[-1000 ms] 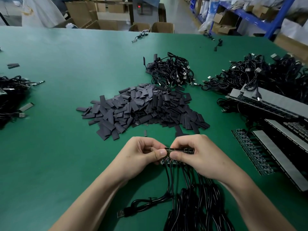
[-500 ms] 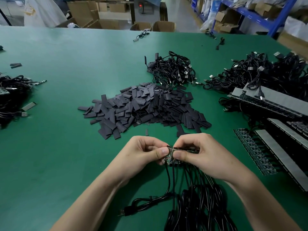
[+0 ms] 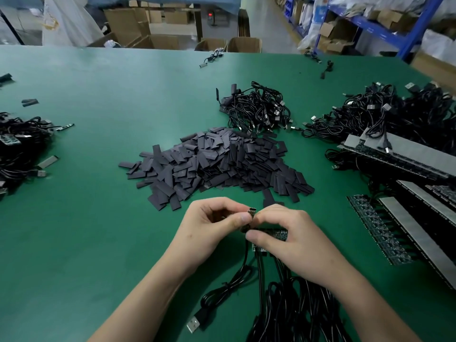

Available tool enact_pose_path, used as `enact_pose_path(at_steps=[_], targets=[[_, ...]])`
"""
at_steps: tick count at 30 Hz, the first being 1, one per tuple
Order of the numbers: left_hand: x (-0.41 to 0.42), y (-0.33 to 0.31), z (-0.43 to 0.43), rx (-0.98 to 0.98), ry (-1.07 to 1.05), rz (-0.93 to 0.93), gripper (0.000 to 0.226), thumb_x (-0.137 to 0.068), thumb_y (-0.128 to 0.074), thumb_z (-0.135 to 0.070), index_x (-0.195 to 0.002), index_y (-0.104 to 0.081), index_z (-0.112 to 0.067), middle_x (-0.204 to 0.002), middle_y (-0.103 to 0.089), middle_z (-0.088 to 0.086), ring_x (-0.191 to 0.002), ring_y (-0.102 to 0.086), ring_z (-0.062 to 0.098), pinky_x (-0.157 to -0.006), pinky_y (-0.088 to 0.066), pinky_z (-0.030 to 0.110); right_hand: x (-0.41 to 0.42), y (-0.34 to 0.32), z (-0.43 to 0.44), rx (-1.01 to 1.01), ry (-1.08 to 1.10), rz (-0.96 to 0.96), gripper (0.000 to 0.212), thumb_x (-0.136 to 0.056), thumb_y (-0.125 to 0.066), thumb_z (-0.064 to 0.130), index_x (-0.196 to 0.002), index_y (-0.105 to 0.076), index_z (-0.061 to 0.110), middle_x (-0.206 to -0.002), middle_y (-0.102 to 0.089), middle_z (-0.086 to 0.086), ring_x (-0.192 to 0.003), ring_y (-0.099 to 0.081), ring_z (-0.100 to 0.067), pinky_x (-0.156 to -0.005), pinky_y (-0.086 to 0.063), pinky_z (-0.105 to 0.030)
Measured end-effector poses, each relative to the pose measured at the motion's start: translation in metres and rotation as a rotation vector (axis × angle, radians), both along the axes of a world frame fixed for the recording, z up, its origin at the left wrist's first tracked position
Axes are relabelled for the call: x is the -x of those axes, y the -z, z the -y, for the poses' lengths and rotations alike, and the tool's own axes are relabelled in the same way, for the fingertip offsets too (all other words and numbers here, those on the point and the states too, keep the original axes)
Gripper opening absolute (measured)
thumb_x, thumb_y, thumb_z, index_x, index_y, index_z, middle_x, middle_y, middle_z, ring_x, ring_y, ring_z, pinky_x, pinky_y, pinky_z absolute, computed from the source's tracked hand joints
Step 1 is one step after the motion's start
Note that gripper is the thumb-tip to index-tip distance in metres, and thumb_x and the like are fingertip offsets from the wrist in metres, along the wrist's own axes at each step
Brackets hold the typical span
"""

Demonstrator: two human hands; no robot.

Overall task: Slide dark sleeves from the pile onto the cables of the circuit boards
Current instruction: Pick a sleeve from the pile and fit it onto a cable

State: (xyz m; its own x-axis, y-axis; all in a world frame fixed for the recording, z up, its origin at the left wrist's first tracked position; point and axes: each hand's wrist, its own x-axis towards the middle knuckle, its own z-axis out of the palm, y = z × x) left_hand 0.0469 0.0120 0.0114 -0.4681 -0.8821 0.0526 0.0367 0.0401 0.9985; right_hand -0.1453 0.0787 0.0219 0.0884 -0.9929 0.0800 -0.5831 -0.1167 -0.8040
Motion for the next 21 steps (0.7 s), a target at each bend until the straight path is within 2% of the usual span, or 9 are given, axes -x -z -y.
enact_pose_path(at_steps=[2, 4, 6, 8, 10, 12, 14, 16, 21], targets=[[0.000, -0.002, -0.001, 0.042, 0.017, -0.013, 0.006, -0.089, -0.079, -0.028, -0.085, -0.081, -0.025, -0.082, -0.077, -0.001, -0.077, -0.069, 0.009, -0.075, -0.054, 0.019, -0.004, -0.001, -0.001, -0.011, 0.018, 0.072, 0.015, -0.088, -0.069, 0.050, -0.089, -0.073, 0.036, -0.097, -0.072, 0.017, -0.099, -0.067, -0.004, -0.086, -0.048, -0.029], [-0.002, -0.001, 0.001, 0.135, -0.046, 0.030, 0.026, -0.093, -0.063, -0.042, -0.086, -0.079, -0.023, -0.076, -0.072, -0.005, -0.072, -0.065, 0.007, -0.070, -0.049, 0.016, -0.004, -0.005, -0.001, -0.029, -0.042, 0.231, 0.023, -0.091, -0.065, 0.048, -0.091, -0.073, 0.026, -0.098, -0.077, 0.009, -0.097, -0.071, -0.013, -0.088, -0.054, -0.036], [-0.008, 0.002, 0.008, 0.303, -0.221, 0.205, 0.031, -0.095, -0.063, -0.045, -0.078, -0.077, -0.023, -0.075, -0.069, -0.007, -0.075, -0.064, 0.008, -0.070, -0.046, 0.022, 0.001, -0.012, -0.003, -0.052, -0.076, 0.536, 0.023, -0.092, -0.065, 0.039, -0.090, -0.072, 0.018, -0.094, -0.079, -0.004, -0.091, -0.074, -0.024, -0.084, -0.059, -0.036], [-0.016, 0.005, 0.017, 0.487, -0.410, 0.382, 0.021, -0.096, -0.070, -0.030, -0.078, -0.074, -0.021, -0.084, -0.068, -0.011, -0.084, -0.064, 0.008, -0.075, -0.045, 0.022, 0.010, -0.019, -0.005, -0.100, -0.072, 0.835, 0.020, -0.086, -0.076, 0.040, -0.086, -0.073, 0.021, -0.075, -0.074, -0.007, -0.070, -0.071, -0.022, -0.071, -0.060, -0.029], [-0.027, 0.008, 0.025, 0.541, -0.513, 0.500, 0.007, -0.095, -0.072, -0.017, -0.094, -0.076, -0.022, -0.096, -0.066, -0.011, -0.089, -0.060, 0.004, -0.080, -0.047, 0.021, 0.024, -0.026, -0.007, -0.113, -0.063, 1.006, 0.032, -0.079, -0.086, 0.047, -0.084, -0.070, 0.020, -0.058, -0.060, -0.002, -0.051, -0.059, -0.016, -0.059, -0.055, -0.024], [-0.037, 0.012, 0.033, 0.531, -0.579, 0.638, 0.023, -0.092, -0.073, -0.010, -0.110, -0.074, -0.024, -0.106, -0.062, -0.008, -0.098, -0.059, 0.013, -0.087, -0.050, 0.034, 0.039, -0.034, -0.008, -0.089, -0.076, 1.131, 0.035, -0.081, -0.085, 0.044, -0.084, -0.064, 0.016, -0.049, -0.047, 0.005, -0.041, -0.046, -0.010, -0.047, -0.043, -0.019], [-0.045, 0.016, 0.038, 0.526, -0.627, 0.804, 0.032, -0.089, -0.077, -0.016, -0.119, -0.071, -0.026, -0.113, -0.063, -0.004, -0.108, -0.055, 0.025, -0.088, -0.046, 0.041, 0.055, -0.044, -0.009, -0.080, -0.108, 1.223, 0.029, -0.090, -0.077, 0.037, -0.086, -0.059, 0.014, -0.047, -0.036, 0.008, -0.038, -0.033, -0.007, -0.040, -0.030, -0.018], [-0.048, 0.017, 0.041, 0.486, -0.635, 0.912, 0.039, -0.086, -0.080, -0.028, -0.123, -0.068, -0.028, -0.119, -0.064, -0.002, -0.114, -0.053, 0.028, -0.088, -0.043, 0.042, 0.067, -0.053, -0.010, -0.103, -0.081, 1.176, 0.025, -0.095, -0.068, 0.036, -0.087, -0.058, 0.014, -0.048, -0.031, 0.010, -0.036, -0.024, -0.006, -0.037, -0.025, -0.019], [-0.050, 0.013, 0.043, 0.457, -0.647, 0.933, 0.042, -0.082, -0.082, -0.037, -0.121, -0.069, -0.029, -0.118, -0.070, -0.004, -0.113, -0.055, 0.026, -0.088, -0.045, 0.041, 0.065, -0.057, -0.010, -0.319, 0.058, 0.592, 0.031, -0.090, -0.064, 0.038, -0.084, -0.060, 0.007, -0.051, -0.027, 0.002, -0.035, -0.018, -0.007, -0.033, -0.019, -0.016]])
